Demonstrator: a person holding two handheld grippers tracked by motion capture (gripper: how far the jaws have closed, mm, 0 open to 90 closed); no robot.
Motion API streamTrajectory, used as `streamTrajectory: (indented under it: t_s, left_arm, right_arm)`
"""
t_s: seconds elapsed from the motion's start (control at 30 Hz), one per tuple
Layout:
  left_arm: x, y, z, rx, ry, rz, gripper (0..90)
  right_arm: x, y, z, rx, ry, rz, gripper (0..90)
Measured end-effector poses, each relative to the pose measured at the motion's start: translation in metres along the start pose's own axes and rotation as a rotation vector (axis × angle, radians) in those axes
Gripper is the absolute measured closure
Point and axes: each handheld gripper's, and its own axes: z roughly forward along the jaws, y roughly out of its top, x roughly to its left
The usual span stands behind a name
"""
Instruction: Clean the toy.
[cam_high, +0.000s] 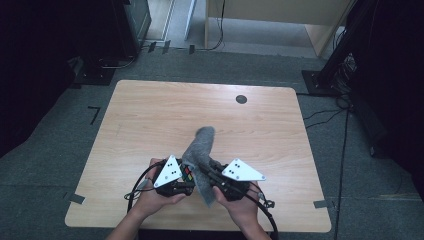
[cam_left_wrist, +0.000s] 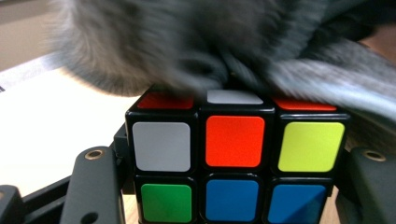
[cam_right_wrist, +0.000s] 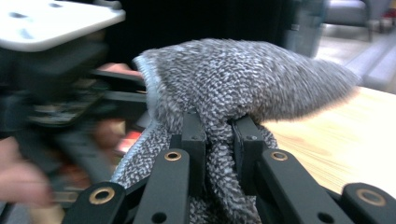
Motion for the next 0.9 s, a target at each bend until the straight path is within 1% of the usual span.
streamTrajectory:
  t_s: [0.03, 0.07, 0.1, 0.17, 0.23, 0.27, 0.33, 0.4, 0.43, 0.5, 0.57, 0.6, 0.63, 0.7, 0.73, 0.77, 0.83, 0.87, 0.9]
  left_arm:
    - [-0.002, -0.001, 0.001, 0.010, 0.003, 0.014, 34.2]
    - [-0.004, -0.001, 0.002, 0.019, 0.001, 0.029, 34.2]
    - [-0.006, -0.001, 0.003, 0.019, -0.006, 0.039, 34.3]
    - [-0.010, 0.001, 0.003, 0.012, -0.014, 0.050, 34.2]
    - [-0.010, 0.002, 0.003, 0.014, -0.005, 0.049, 34.2]
    - [-0.008, 0.003, 0.003, 0.012, 0.005, 0.040, 34.2]
    - [-0.003, 0.002, 0.001, 0.015, 0.015, 0.020, 34.2]
    - [-0.001, 0.001, 0.001, 0.023, 0.014, 0.013, 34.2]
    - [-0.002, 0.001, 0.003, 0.029, 0.012, 0.010, 34.2]
    - [-0.005, 0.000, 0.005, 0.032, -0.003, 0.012, 34.2]
    - [-0.008, 0.000, 0.007, 0.030, -0.017, 0.023, 34.2]
    - [-0.009, 0.001, 0.007, 0.028, -0.021, 0.029, 34.2]
    - [-0.010, 0.001, 0.006, 0.023, -0.024, 0.027, 34.2]
    - [-0.006, 0.002, 0.004, 0.016, -0.020, 0.009, 34.1]
    - [-0.004, 0.002, 0.003, 0.014, -0.013, -0.003, 34.1]
    - [0.000, 0.001, 0.001, 0.014, -0.007, -0.015, 34.1]
    - [0.002, 0.001, 0.001, 0.016, -0.002, -0.022, 34.1]
    - [0.001, 0.001, 0.001, 0.018, -0.003, -0.025, 34.2]
    - [0.000, 0.001, 0.003, 0.024, -0.008, -0.025, 34.2]
  right_arm:
    - [0.006, 0.000, 0.002, 0.005, -0.018, -0.041, 79.2]
    - [0.009, 0.000, 0.004, 0.011, -0.023, -0.058, 79.2]
    - [0.008, 0.000, 0.005, 0.016, -0.024, -0.054, 78.8]
    - [0.001, -0.001, 0.005, 0.015, -0.034, -0.019, 78.6]
    - [-0.008, -0.003, 0.004, 0.027, -0.081, 0.011, 78.7]
    - [-0.012, -0.004, 0.003, 0.031, -0.089, 0.031, 78.7]
    - [-0.014, -0.005, 0.002, 0.039, -0.101, 0.038, 78.8]
    - [-0.008, -0.005, 0.002, 0.030, -0.080, 0.024, 78.8]
    - [-0.004, -0.004, 0.002, 0.022, -0.055, 0.008, 78.8]
    - [0.005, -0.002, 0.004, 0.016, -0.022, -0.022, 78.7]
    - [0.008, 0.000, 0.005, 0.018, -0.019, -0.029, 78.5]
    - [0.006, 0.000, 0.005, 0.020, -0.019, -0.024, 78.4]
    - [0.002, 0.000, 0.005, 0.025, -0.034, -0.017, 78.3]
    - [-0.008, -0.003, 0.004, 0.036, -0.086, 0.018, 78.4]
    - [-0.012, -0.004, 0.004, 0.041, -0.098, 0.040, 78.5]
    - [-0.015, -0.006, 0.003, 0.040, -0.100, 0.058, 78.5]
    - [-0.012, -0.005, 0.002, 0.032, -0.084, 0.051, 78.5]
    - [-0.008, -0.004, 0.002, 0.021, -0.060, 0.034, 78.4]
    - [-0.001, -0.002, 0.003, 0.012, -0.022, 0.017, 78.3]
